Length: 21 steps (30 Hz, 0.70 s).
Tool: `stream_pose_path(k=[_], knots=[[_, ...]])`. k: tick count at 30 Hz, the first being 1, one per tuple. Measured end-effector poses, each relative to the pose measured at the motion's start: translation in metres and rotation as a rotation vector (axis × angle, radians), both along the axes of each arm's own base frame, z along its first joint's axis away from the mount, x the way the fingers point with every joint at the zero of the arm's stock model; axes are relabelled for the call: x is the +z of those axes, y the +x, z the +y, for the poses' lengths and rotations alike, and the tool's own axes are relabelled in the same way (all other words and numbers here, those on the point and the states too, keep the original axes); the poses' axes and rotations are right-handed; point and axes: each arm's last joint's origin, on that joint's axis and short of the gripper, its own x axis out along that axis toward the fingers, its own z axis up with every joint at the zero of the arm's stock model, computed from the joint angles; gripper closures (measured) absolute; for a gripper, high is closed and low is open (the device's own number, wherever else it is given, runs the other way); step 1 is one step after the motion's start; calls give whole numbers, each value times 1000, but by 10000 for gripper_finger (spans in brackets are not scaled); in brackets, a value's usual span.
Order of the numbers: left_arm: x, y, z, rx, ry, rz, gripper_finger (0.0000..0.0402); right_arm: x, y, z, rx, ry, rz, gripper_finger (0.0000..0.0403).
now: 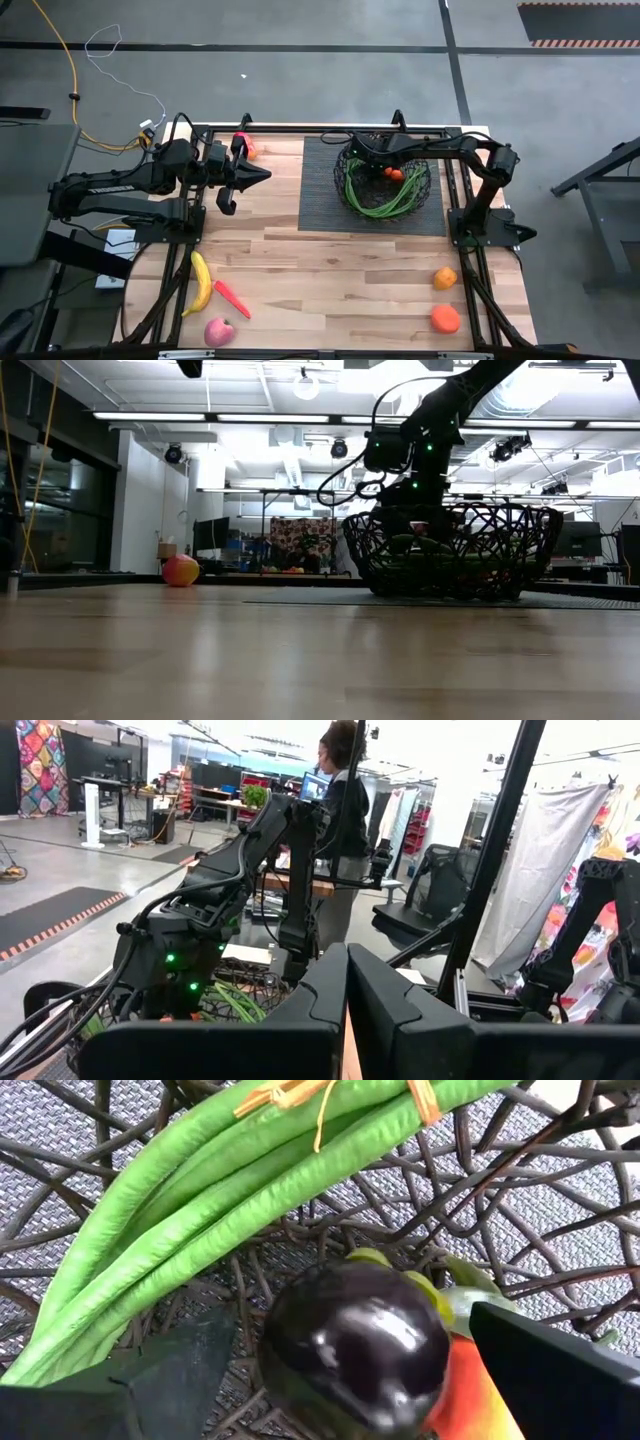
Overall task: Build produce basket
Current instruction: Put the mango into the wire basket
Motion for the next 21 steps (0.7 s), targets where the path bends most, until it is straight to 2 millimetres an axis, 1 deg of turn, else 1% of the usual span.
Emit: stream_pose_path(k=[6,8,10,12,16,21], knots=[[0,0,0,0,0,0,401,1,0,0,12,-2,4,4],[0,0,0,0,0,0,401,4,-2,0,37,-8,11,4],[0,0,0,0,0,0,401,11,-5,1,59,-18,6,4],[0,0,0,0,0,0,401,24,-11,4,78,-29,-1,4],[0,0,0,0,0,0,401,56,-29,13,108,-56,-32,4],[0,0,0,-1,-7,-1,401,102,-56,36,166,-132,-117,4]])
